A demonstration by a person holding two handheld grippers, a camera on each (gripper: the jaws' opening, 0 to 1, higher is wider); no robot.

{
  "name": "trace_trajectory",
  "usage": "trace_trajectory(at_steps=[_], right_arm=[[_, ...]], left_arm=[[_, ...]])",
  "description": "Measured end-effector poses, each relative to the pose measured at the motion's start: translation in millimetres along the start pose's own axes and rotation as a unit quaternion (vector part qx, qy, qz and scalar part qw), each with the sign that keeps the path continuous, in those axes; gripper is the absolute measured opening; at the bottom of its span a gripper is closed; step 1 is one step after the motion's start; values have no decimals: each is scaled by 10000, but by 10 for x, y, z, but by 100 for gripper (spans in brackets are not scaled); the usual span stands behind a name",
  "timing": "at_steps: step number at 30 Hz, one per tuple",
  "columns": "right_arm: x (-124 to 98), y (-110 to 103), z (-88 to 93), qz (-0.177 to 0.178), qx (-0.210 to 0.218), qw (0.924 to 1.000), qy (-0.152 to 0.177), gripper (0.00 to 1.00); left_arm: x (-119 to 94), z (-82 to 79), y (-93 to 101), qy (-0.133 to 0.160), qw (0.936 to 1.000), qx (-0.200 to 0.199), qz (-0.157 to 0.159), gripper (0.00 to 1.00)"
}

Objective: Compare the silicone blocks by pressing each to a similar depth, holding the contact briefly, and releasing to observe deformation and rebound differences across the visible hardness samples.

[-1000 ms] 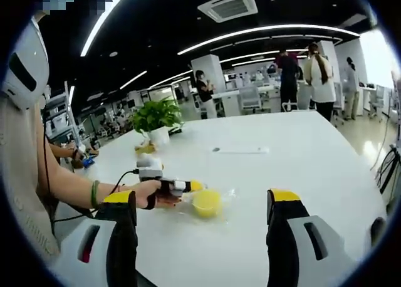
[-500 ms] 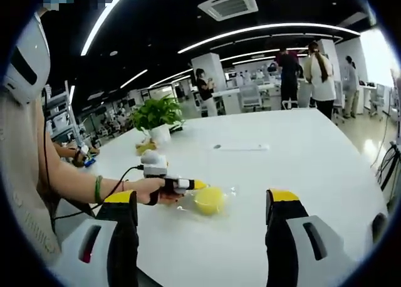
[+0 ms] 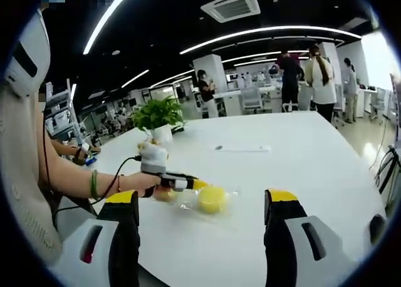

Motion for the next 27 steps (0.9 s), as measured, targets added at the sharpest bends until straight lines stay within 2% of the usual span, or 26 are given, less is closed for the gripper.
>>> trace_trajectory(at_steps=[3, 6, 10, 15, 19, 21, 23, 24, 27], right_arm=[[-59, -28, 6, 38, 23, 10000, 46, 77], [-103, -96, 26, 24, 6, 10000, 40, 77], [-148, -231, 47, -63, -34, 10000, 54, 78], [-253, -377, -9, -67, -92, 9994, 328, 80], [-287, -515, 4, -151, -168, 9989, 401, 80], [-286, -565, 18, -194, -154, 9988, 430, 80], [-291, -617, -4, -164, -227, 9972, 688, 77], [-301, -660, 7, -229, -167, 9970, 717, 75], [-288, -733, 29, -419, 42, 9960, 790, 79]], left_arm=[[-179, -95, 67, 29, 9976, 696, 4, 44], [-369, -188, 142, 170, 9945, 1028, 60, 47], [-653, -292, 235, 330, 9864, 1603, 126, 52], [-977, -414, 343, 526, 9843, 1659, 309, 57], [-1319, -561, 428, 800, 9839, 1531, 465, 63], [-1451, -587, 438, 843, 9840, 1507, 448, 65], [-1625, -609, 443, 904, 9847, 1425, 439, 63], [-1731, -604, 446, 912, 9842, 1452, 442, 62], [-1944, -574, 441, 950, 9863, 1236, 533, 51]])
Point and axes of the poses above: the point that each gripper's makers call its tool centre point, and the gripper's own axes: x roughly forward along the fingers, y roughly to its right, z roughly out of its underside, the point moved 7 cm from there along -x, roughly backward along the fingers, and after that the axes turned 5 degrees about x, right-handed, at the moved point
